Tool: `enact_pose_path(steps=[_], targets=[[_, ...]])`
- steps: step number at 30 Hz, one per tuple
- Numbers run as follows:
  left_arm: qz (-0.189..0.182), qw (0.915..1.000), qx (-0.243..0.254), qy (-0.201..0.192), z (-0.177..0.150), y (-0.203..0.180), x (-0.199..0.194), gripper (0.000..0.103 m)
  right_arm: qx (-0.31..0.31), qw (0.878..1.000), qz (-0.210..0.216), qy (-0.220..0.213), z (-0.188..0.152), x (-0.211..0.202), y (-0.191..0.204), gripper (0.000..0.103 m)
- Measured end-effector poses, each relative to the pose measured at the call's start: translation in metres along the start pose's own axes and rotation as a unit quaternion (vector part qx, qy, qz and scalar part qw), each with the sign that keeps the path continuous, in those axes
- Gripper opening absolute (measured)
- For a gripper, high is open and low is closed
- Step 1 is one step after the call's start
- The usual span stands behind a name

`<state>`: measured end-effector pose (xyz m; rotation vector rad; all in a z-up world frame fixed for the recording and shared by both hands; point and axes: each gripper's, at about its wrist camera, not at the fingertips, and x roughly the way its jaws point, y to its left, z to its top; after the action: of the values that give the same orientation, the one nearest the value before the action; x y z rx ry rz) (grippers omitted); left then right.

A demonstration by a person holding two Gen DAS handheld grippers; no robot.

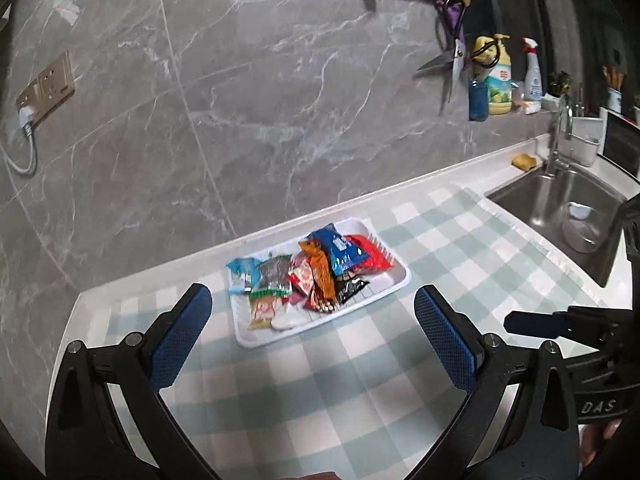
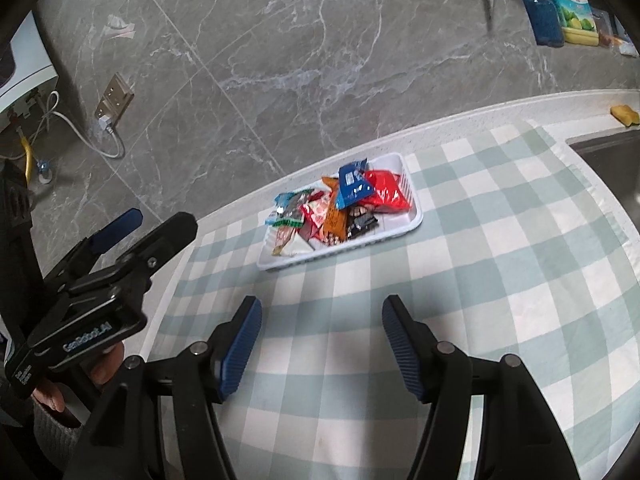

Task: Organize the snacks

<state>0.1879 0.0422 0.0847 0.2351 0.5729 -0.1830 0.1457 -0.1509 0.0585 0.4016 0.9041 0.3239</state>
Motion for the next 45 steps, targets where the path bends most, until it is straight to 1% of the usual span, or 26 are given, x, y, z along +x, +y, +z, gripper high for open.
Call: enact_pose_path(steps=[2,7,9,11,17,28,45], targets=[[-0.007,0.9998,-0.006,0.017,-0.003,-0.005,0.002,0.103,-0.001,1.0,0.007,0.004,-0.004,-0.005,-0.004,0.067],[0.002,0.9989,-0.012,0.045,-0.011,-0.022,0.003,0.103,0.005,1.0,0.017,0.022,-0.014,-0.012,-0.016,0.067],[0.016,0.9983,-0.008,0.055,-0.014,-0.03,0.004,0.103,0.009,0.999,0.022,0.027,-0.019,-0.014,-0.02,0.067],[0.027,0.9978,-0.005,0.06,-0.015,-0.037,0.003,0.103,0.009,0.999,0.025,0.034,-0.023,-0.015,-0.024,0.067],[0.029,0.9972,-0.011,0.068,-0.015,-0.052,-0.003,0.103,0.009,0.999,0.031,0.043,-0.029,-0.02,-0.03,0.068],[0.033,0.9971,-0.016,0.067,-0.014,-0.055,-0.011,0.103,0.007,0.999,0.034,0.041,-0.029,-0.027,-0.031,0.069],[0.033,0.9973,-0.016,0.064,-0.012,-0.05,-0.01,0.103,0.004,0.999,0.033,0.039,-0.024,-0.026,-0.029,0.069]])
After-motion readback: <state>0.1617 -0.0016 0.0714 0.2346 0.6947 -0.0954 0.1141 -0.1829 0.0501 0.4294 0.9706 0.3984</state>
